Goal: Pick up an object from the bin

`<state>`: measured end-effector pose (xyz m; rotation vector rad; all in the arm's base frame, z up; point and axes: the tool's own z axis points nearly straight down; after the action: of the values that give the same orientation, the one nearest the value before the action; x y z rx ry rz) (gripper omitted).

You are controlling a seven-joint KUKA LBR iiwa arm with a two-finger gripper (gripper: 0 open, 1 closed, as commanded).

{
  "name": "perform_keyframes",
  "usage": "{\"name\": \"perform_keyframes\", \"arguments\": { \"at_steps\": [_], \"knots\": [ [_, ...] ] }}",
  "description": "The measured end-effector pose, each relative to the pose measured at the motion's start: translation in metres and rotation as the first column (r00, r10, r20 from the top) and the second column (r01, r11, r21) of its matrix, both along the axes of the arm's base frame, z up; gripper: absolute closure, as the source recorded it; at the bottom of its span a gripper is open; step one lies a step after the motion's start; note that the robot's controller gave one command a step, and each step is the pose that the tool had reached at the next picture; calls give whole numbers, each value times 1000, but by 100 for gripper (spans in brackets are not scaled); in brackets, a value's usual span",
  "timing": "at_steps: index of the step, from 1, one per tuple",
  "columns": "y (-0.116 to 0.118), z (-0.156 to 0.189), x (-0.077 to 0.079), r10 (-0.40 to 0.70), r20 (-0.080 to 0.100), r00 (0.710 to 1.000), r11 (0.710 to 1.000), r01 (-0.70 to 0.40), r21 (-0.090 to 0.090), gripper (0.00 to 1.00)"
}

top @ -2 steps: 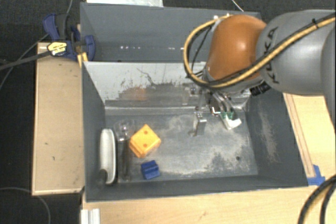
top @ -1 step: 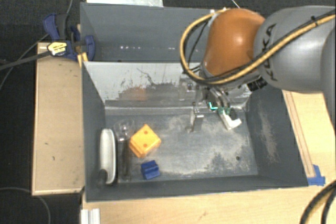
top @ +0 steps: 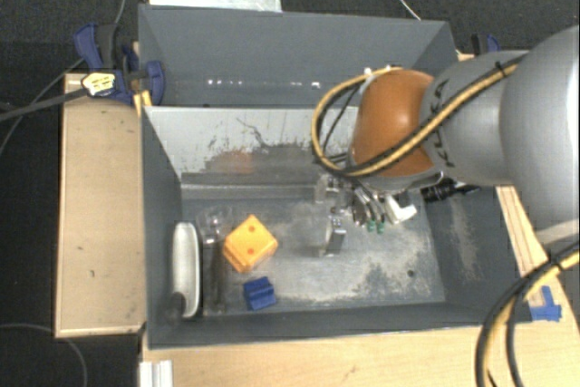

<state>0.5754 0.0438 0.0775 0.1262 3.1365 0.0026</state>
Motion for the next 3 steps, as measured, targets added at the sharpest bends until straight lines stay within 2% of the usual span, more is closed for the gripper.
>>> {"name": "perform_keyframes", "arguments": {
  "at_steps": [1, 2, 3],
  "knots": [
    [3, 0, -5, 9, -7, 1000, 1000, -9, -4, 0],
    [36, 39, -5, 36, 4, 999, 999, -36, 1, 0],
    [65, 7, -15, 403, -3, 915, 915, -403, -1, 0]
  ]
}}
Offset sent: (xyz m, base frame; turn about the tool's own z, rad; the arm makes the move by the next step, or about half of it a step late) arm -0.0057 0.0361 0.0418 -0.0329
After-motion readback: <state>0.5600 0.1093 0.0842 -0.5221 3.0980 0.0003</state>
